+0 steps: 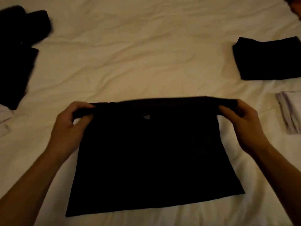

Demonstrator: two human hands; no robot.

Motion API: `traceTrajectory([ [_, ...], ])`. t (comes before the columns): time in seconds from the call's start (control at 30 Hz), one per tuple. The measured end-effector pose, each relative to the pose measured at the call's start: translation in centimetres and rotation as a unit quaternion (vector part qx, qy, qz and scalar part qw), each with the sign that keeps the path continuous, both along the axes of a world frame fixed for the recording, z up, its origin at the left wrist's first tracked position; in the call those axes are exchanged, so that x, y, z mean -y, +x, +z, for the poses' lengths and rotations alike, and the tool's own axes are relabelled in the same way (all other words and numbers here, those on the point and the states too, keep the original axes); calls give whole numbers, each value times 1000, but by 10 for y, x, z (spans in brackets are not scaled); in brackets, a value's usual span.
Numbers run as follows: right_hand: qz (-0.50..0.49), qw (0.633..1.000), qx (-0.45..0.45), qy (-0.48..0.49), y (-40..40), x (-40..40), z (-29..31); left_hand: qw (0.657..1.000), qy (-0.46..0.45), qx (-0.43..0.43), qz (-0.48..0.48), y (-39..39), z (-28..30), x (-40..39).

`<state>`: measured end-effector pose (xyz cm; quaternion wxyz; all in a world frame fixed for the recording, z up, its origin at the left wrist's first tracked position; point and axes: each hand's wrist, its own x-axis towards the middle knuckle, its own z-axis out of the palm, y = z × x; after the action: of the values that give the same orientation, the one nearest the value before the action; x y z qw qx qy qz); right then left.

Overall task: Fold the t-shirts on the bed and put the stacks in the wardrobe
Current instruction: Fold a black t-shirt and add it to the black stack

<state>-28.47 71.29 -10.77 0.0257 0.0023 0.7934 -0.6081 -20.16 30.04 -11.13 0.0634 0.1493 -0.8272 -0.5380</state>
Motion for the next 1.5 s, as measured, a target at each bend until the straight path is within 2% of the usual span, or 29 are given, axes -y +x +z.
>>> traceTrajectory([
  [0.07, 23, 997, -18, 76, 23, -10, -14, 996, -74, 7, -45, 26, -16, 4],
  [0.17, 65, 979, -7, 192, 50, -27, -40, 966, -215, 47, -133, 61, -38, 12],
  [0.23, 92, 963, 7, 252, 61, -38, -54, 959, -208, 84, -175, 76, -41, 13],
  [0.3, 120, 948, 2, 295, 68, -42, -58, 964, -168, 101, -177, 82, -37, 15],
  [0.37, 82, 962, 18, 261, 67, -45, -60, 980, -139, 83, -113, 78, -31, 16],
  [0.43, 23, 981, 69, 181, 59, -41, -54, 991, -114, 67, 6, 63, -26, 11],
  [0.53, -6, 978, 155, 137, 35, -21, -39, 976, -82, 149, 137, 25, -28, -1],
  [0.6, -21, 966, 211, 149, 10, -9, -37, 968, -65, 195, 142, 2, -35, -7],
  [0.7, -26, 950, 251, 187, -27, 3, -46, 969, -27, 207, 130, -22, -47, -7],
  [0.8, -20, 935, 219, 279, -36, 17, -54, 971, -29, 189, 145, -31, -53, -3],
  [0.9, -55, 903, 118, 410, -28, 28, -60, 973, -63, 143, 171, -31, -58, -2],
  [0.97, -71, 900, 82, 423, -25, 31, -63, 973, -76, 127, 178, -33, -58, -4],
  [1.17, 1, 892, 109, 439, -24, 27, -63, 968, -139, 145, 152, -28, -49, -14],
  [1.3, 48, 860, 117, 495, -28, 19, -64, 938, -273, 175, 123, -10, -59, -18],
  [1.37, 25, 856, 110, 505, -30, 20, -63, 925, -302, 195, 127, -9, -61, -17],
  [1.43, -28, 859, 23, 510, -29, 25, -60, 907, -350, 189, 140, -13, -56, -19],
  [1.5, -52, 860, -88, 500, -21, 45, -54, 903, -394, 103, 136, -19, -44, -41],
])
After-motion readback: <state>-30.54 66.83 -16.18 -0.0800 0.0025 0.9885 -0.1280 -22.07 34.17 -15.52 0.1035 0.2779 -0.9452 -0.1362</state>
